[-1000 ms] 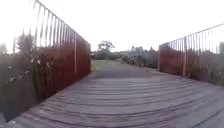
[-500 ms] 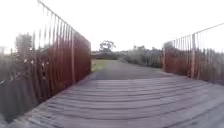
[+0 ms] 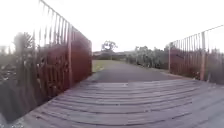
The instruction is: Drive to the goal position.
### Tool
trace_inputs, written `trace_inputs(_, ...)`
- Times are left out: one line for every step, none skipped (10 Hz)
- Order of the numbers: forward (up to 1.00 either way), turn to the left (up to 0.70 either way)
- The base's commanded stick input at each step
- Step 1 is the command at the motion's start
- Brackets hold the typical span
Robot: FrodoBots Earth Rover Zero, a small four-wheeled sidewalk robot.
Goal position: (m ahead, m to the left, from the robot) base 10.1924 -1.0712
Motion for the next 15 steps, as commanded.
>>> trace_inputs(0.70, -0.18)
trace_inputs(0.70, -0.30)
trace_inputs(0.70, -0.35)
trace_inputs(0.70, -0.35)
trace_inputs(0.70, -0.35)
trace_inputs(0.70, -0.35)
trace_inputs(0.70, -0.35)
trace_inputs(0.70, -0.35)
trace_inputs(0.70, -0.26)
trace_inputs(0.70, -0.14)
trace_inputs(0.70, -0.01)
trace_inputs(0.70, 0.00)
trace_inputs(0.70, 0.00)
trace_inputs(0.70, 0.00)
trace_inputs(0.70, 0.00)
